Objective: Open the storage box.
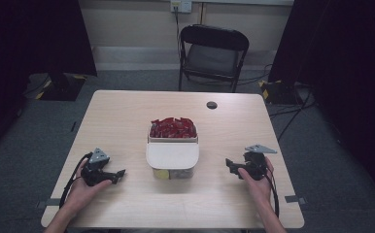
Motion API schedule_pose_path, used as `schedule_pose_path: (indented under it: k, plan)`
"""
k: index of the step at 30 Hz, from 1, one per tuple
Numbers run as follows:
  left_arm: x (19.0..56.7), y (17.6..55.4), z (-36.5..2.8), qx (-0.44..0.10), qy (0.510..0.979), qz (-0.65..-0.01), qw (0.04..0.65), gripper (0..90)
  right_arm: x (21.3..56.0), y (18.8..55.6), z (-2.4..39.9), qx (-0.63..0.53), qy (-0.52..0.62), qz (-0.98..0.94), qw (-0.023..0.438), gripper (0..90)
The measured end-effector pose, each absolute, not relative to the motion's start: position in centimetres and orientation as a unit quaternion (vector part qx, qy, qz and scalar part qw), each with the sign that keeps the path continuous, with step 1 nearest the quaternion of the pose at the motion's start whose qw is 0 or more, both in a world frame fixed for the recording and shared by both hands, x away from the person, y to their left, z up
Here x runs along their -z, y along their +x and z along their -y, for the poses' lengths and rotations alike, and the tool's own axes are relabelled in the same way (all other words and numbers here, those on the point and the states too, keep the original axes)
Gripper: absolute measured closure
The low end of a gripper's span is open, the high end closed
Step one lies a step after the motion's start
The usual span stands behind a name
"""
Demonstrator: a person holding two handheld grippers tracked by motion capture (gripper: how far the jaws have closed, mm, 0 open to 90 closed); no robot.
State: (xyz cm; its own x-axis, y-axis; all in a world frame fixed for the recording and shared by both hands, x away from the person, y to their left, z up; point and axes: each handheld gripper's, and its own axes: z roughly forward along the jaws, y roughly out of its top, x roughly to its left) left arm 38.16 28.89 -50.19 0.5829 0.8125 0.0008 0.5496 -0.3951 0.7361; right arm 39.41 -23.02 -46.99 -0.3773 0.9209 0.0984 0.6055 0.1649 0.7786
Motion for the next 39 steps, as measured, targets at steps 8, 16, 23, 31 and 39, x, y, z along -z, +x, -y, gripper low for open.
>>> schedule_pose_path:
  k: [8, 16, 23, 31, 39]
  plan:
    - [50.2, 38.2, -28.9, -0.184, 0.815, -0.418, 0.357, 14.3, 46.2, 38.7, 21.2, -0.406, 0.485, -0.749, 0.197, 16.1]
    - [50.2, 38.2, -28.9, -0.184, 0.815, -0.418, 0.357, 14.3, 45.4, 37.4, 19.0, -0.439, 0.441, -0.764, 0.171, 14.9]
    - [50.2, 38.2, -28.9, -0.184, 0.815, -0.418, 0.357, 14.3, 44.8, 36.6, 17.4, -0.446, 0.420, -0.771, 0.173, 17.0]
    - [50.2, 38.2, -28.9, -0.184, 0.815, -0.418, 0.357, 14.3, 44.3, 36.2, 15.8, -0.441, 0.409, -0.780, 0.175, 18.3]
    - [50.2, 38.2, -28.9, -0.184, 0.815, -0.418, 0.357, 14.3, 43.7, 35.5, 14.1, -0.452, 0.391, -0.784, 0.169, 17.4]
